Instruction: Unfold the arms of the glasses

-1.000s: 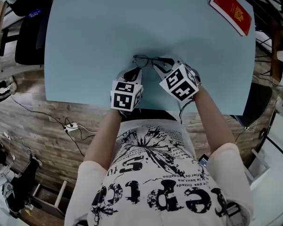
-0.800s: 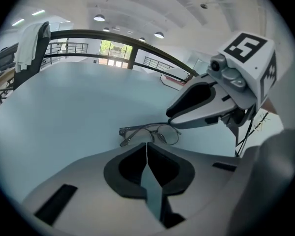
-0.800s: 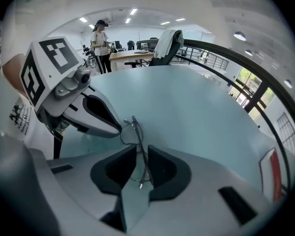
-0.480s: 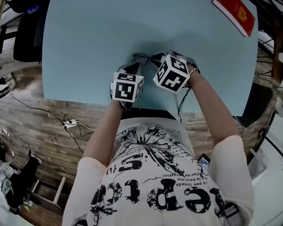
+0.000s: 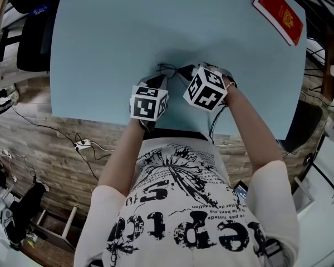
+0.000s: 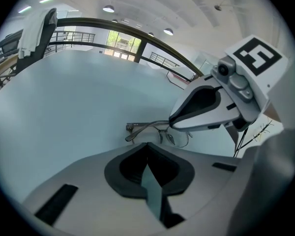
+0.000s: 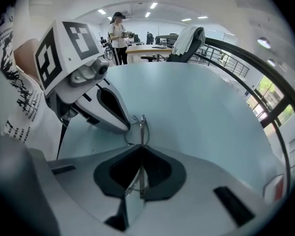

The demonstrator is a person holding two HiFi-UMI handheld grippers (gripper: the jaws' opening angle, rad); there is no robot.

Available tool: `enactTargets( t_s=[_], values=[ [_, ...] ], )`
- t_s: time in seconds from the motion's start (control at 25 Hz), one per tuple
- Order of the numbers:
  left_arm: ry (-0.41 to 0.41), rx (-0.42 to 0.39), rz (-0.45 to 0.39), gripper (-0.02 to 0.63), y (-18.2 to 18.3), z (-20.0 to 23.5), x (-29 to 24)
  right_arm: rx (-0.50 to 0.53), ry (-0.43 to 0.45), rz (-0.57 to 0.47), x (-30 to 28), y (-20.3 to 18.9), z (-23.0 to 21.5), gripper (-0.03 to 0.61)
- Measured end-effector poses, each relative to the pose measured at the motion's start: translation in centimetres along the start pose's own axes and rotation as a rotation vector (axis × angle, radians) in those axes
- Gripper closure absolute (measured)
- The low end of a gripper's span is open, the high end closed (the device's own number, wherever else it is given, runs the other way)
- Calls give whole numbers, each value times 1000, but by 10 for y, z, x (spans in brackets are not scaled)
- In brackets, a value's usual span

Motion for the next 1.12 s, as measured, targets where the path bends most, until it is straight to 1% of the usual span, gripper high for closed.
enactTargets(
  t_s=[0.24, 0.6, 0.8, 1.12],
  values=[
    [-4, 25, -9, 597, 1, 2, 1, -14, -18, -114, 10, -6, 2, 551],
    [2, 69, -29, 596, 7, 7, -1, -87, -50, -302, 29, -20, -3, 551],
    [8, 70, -37, 597, 7, 6, -1, -127, -77, -337, 39, -33, 0, 549],
    [15, 72, -35, 597, 10, 4, -4, -92, -154, -325, 60, -49, -1, 549]
  ],
)
Point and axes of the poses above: the fingertips, and each gripper's own axes: x backward along the fingers, z to its left, y out of its top, the point moved 9 cm from there along x, backward along the fingers, and after that the axes turned 5 degrees about -y, right-handed, at the moved point
